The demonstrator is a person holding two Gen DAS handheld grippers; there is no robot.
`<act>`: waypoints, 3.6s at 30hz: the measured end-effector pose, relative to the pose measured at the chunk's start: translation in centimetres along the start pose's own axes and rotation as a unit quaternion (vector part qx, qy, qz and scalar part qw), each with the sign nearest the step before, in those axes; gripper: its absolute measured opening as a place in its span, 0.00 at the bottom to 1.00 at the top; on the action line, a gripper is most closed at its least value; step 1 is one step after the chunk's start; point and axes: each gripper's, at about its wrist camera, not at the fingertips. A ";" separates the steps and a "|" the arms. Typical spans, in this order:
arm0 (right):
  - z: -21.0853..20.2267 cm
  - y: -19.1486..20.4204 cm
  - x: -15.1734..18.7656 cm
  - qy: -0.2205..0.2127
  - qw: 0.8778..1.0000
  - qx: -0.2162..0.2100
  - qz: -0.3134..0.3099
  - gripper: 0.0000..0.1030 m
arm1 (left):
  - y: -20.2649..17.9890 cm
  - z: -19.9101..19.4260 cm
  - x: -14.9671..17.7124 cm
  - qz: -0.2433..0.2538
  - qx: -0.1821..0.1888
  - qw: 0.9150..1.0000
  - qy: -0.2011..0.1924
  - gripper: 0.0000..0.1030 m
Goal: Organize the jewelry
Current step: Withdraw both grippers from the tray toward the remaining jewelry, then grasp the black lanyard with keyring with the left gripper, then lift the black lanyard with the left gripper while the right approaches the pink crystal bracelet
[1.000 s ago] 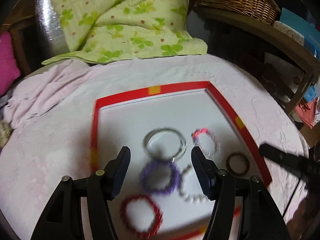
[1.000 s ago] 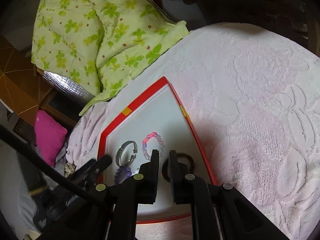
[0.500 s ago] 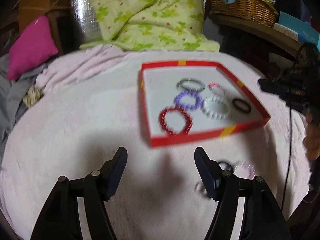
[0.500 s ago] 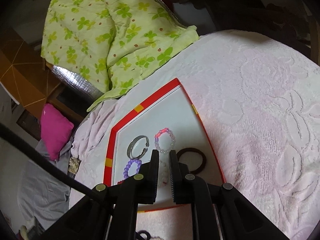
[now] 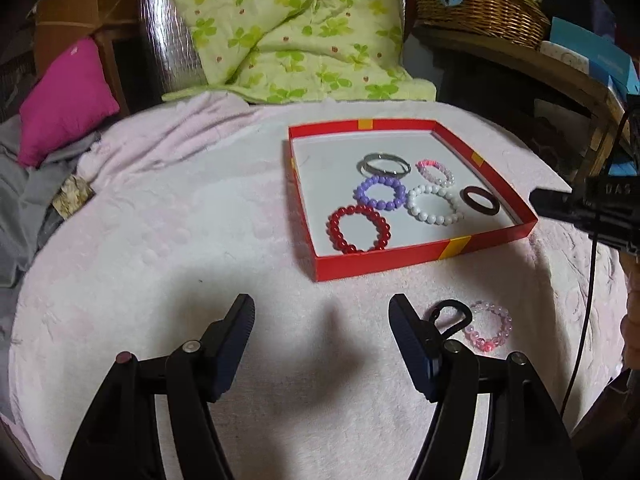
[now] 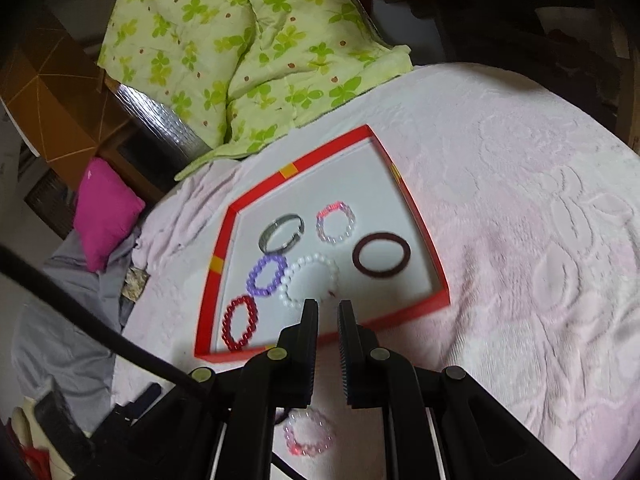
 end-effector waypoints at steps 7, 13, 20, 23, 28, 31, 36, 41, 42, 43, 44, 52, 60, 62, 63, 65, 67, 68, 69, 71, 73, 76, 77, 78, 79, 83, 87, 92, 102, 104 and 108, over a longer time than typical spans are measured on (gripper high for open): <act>-1.8 0.6 1.7 -0.004 1.000 0.011 -0.008 0.11 | 1.2 -1.7 -0.4 0.001 -0.012 1.000 -0.017 0.68; -3.7 1.0 4.4 0.012 1.000 0.007 -0.024 0.11 | 2.4 -3.0 -0.6 -0.007 -0.019 0.999 -0.029 0.68; -4.9 1.3 6.6 0.028 0.999 0.010 -0.042 0.11 | 3.3 -3.6 -0.4 -0.008 -0.027 0.999 -0.035 0.68; -5.2 1.4 7.2 0.034 0.998 0.010 -0.045 0.11 | 3.7 -3.6 -0.1 -0.014 -0.024 0.999 -0.032 0.68; -4.6 1.4 7.4 0.040 0.998 0.012 -0.039 0.11 | 3.8 -3.6 0.1 -0.013 -0.022 0.999 -0.030 0.68; -4.1 1.6 7.5 0.043 0.998 0.008 -0.035 0.11 | 3.9 -3.6 0.2 -0.012 -0.020 0.999 -0.029 0.68; -3.3 2.0 7.6 0.051 0.998 -0.003 -0.025 0.11 | 3.8 -2.9 0.5 -0.018 -0.004 1.000 -0.011 0.68; -3.1 2.1 7.6 0.057 0.998 -0.014 -0.023 0.11 | 3.0 -2.0 1.2 -0.015 0.020 1.000 0.014 0.68; -3.0 2.0 7.6 0.057 0.998 -0.016 -0.020 0.11 | 2.7 -1.7 1.3 -0.014 0.024 0.999 0.022 0.68; -3.0 1.8 7.6 0.057 0.998 -0.016 -0.018 0.11 | 2.5 -1.5 1.5 -0.014 0.027 0.999 0.027 0.68; -3.0 1.6 7.5 0.058 0.998 -0.016 -0.015 0.11 | 2.2 -1.3 1.6 -0.013 0.030 0.999 0.031 0.68; -3.0 0.8 7.4 0.072 0.997 -0.021 -0.009 0.11 | -0.8 -0.3 2.0 0.018 0.049 0.998 0.041 0.68; -3.4 -0.4 7.2 0.075 0.997 -0.019 0.000 0.11 | -3.9 0.5 2.2 0.041 0.071 0.995 0.048 0.68; -3.5 -0.7 7.2 0.075 0.997 -0.021 0.002 0.11 | -4.4 0.8 2.3 0.043 0.075 0.995 0.053 0.68; -3.5 -0.7 7.2 0.075 0.997 -0.021 0.003 0.11 | -4.6 0.9 2.3 0.044 0.076 0.995 0.055 0.68; -3.5 -1.0 7.2 0.076 0.997 -0.020 0.006 0.11 | -5.1 1.1 2.5 0.048 0.078 0.994 0.059 0.68; -3.5 -1.2 7.2 0.077 0.997 -0.020 0.009 0.11 | -5.4 1.3 2.5 0.049 0.080 0.994 0.061 0.68; -3.5 -1.2 7.1 0.077 0.997 -0.021 0.009 0.11 | -5.6 1.4 2.5 0.049 0.081 0.993 0.063 0.68; -3.4 -1.2 7.2 0.078 0.997 -0.021 0.009 0.11 | -5.7 1.5 2.6 0.049 0.082 0.993 0.066 0.68; -3.4 -1.2 7.2 0.079 0.997 -0.022 0.009 0.11 | -5.9 1.9 2.7 0.049 0.084 0.993 0.069 0.68; -3.4 -1.3 7.2 0.080 0.996 -0.024 0.009 0.11 | -6.1 2.2 2.7 0.048 0.084 0.993 0.072 0.68; -3.3 -1.4 7.2 0.082 0.996 -0.024 0.010 0.11 | -6.1 2.9 2.9 0.041 0.084 0.992 0.079 0.68; -3.4 -1.4 7.2 0.081 0.996 -0.024 0.010 0.11 | -6.0 3.1 2.9 0.037 0.086 0.992 0.082 0.68; -3.4 -1.4 7.2 0.081 0.996 -0.024 0.010 0.11 | -6.0 3.2 2.9 0.034 0.088 0.992 0.084 0.68; -3.4 -1.5 7.2 0.080 0.996 -0.024 0.009 0.11 | -6.0 3.4 2.9 0.030 0.090 0.992 0.085 0.68; -3.6 -1.8 7.1 0.079 0.997 -0.021 0.013 0.11 | -5.8 3.7 3.0 0.017 0.098 0.991 0.086 0.68; -3.5 -1.8 7.1 0.080 0.997 -0.019 0.012 0.11 | -5.9 4.0 3.0 0.012 0.109 0.990 0.087 0.61; -3.3 -1.4 7.4 0.083 0.996 -0.018 0.007 0.11 | -5.9 3.8 3.1 0.014 0.123 0.988 0.087 0.32; -2.5 0.0 8.1 0.092 0.996 -0.016 -0.007 0.11 | -3.9 3.0 3.5 0.004 0.125 0.988 0.094 0.10; -2.3 0.3 8.3 0.094 0.995 -0.016 -0.009 0.11 | -3.3 2.7 3.6 0.001 0.125 0.988 0.094 0.10; -1.9 1.0 8.6 0.098 0.995 -0.014 -0.019 0.11 | -2.2 2.1 3.7 -0.004 0.126 0.988 0.094 0.10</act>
Point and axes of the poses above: each gripper's, at about its wrist camera, not at the fingertips, and z roughly the way its jaws point, y to its left, x to its underside, and after that the axes turned 14 degrees about -y, right-handed
